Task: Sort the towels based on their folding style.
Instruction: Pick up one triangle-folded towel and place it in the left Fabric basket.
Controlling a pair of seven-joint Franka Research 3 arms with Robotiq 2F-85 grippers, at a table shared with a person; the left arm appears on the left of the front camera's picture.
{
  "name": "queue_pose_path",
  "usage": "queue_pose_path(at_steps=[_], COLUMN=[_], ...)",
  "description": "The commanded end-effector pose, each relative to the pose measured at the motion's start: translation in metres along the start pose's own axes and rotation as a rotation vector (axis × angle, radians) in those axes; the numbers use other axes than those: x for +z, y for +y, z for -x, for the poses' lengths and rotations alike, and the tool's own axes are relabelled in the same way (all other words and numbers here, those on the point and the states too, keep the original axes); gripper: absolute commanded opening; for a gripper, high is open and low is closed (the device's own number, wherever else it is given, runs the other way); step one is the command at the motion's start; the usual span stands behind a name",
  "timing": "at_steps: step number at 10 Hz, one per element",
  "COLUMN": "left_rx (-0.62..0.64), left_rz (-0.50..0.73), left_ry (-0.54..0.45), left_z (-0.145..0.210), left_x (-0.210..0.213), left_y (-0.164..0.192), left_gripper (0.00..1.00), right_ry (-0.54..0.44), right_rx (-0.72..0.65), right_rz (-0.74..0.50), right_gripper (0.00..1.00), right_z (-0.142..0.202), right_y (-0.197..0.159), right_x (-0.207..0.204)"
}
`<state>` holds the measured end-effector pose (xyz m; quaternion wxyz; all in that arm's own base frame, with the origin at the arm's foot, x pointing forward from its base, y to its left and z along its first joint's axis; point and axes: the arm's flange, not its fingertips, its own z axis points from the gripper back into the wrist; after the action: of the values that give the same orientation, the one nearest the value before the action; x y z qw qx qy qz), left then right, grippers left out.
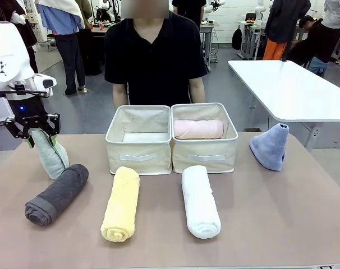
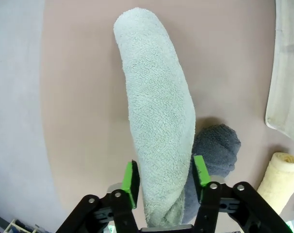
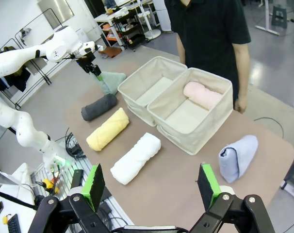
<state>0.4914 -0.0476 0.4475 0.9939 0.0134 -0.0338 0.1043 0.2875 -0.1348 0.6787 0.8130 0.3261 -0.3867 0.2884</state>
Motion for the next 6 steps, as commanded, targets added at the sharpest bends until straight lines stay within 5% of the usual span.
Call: queue_pose_path(at_steps=[1,3,6], left_rx=[0.012,0.015,0.001], left_rz=[-0.023,-0.032,-0.043], left_ry=[0.017,0.016,0.007], left_z=[-0.0022,-0.0026,-0.0058], left_x=[0.0017,0.0018,0.0069], left_y=[-0.0044,-0.0040,-0.0015], left_gripper=[0.19,0.00,0.00], right_ry=[0.016,0.016,0.016], right_rx=[-0.005,-0.005,-0.005], right_rz=[0.011,0.011,0.011], right_gripper=[1.00,1.00,1.00], right_z=[0.0012,0.0012,0.0012], right_y=[-0.0005,-0.0005,-0.0005], right_x=[-0.0008,-0.0008,-0.0008])
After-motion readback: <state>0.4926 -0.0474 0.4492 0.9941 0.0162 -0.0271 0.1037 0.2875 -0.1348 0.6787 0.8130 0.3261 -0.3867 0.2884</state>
